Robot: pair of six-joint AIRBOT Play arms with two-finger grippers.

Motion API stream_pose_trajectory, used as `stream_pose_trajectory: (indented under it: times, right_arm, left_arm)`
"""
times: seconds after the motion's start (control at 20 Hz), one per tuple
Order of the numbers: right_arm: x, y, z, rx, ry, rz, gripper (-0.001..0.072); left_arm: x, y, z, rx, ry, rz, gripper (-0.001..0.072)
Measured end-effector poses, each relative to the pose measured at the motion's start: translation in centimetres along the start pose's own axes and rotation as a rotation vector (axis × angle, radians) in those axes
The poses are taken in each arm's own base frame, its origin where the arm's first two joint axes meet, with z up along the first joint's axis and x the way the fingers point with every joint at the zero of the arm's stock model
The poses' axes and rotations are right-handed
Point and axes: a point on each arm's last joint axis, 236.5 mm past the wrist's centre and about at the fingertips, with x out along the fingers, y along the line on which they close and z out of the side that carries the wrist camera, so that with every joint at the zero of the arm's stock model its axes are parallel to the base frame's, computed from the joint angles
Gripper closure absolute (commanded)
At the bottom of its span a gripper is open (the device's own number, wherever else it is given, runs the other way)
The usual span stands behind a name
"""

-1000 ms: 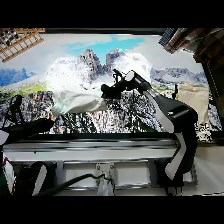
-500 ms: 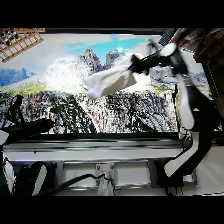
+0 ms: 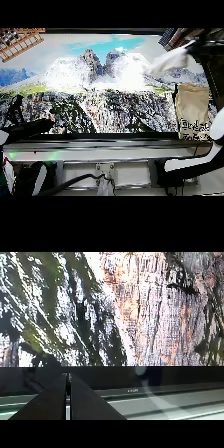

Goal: Fold the clothes and pants, and hang the long-sleeved shirts on hangers.

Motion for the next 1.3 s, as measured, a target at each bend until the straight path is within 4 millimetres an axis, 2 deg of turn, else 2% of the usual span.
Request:
stream_pose_trajectory:
  times: [0.15,0.35,0.5,0.65,0.75,0.95,1.1,1.3]
  right_arm:
    - [-4.0,-2.1,2.6,0.055,-0.088,-0.044,0.0693]
    - [-8.5,-4.5,3.9,0.084,-0.166,-0.133,0.0694]
    - [-11.7,-6.4,4.4,0.101,-0.216,-0.199,0.0695]
    - [-14.9,-8.3,4.0,0.123,-0.244,-0.257,0.0694]
    - [-16.8,-9.5,2.9,0.127,-0.238,-0.294,0.0695]
    - [-19.6,-12.3,-1.0,0.15,-0.209,-0.372,0.0693]
    - [-20.4,-14.9,-4.7,0.172,-0.169,-0.418,0.0693]
    - [-20.8,-19.3,-9.4,0.225,-0.116,-0.488,0.0692]
  left_arm:
    - [0.0,0.0,0.0,0.0,0.0,0.0,0.0693]
    - [0.0,0.0,0.0,-0.001,0.0,0.0,0.0693]
    - [0.0,0.0,0.0,-0.001,0.0,0.0,0.0693]
    - [0.0,0.0,0.0,-0.001,0.0,0.0,0.0693]
    - [0.0,0.0,0.0,0.0,0.0,0.0,0.0693]
    - [0.0,0.0,0.0,0.0,0.0,0.0,0.0693]
    - [0.0,0.0,0.0,-0.001,0.0,0.0,0.0693]
    - [0.0,0.0,0.0,0.0,0.0,0.0,0.0693]
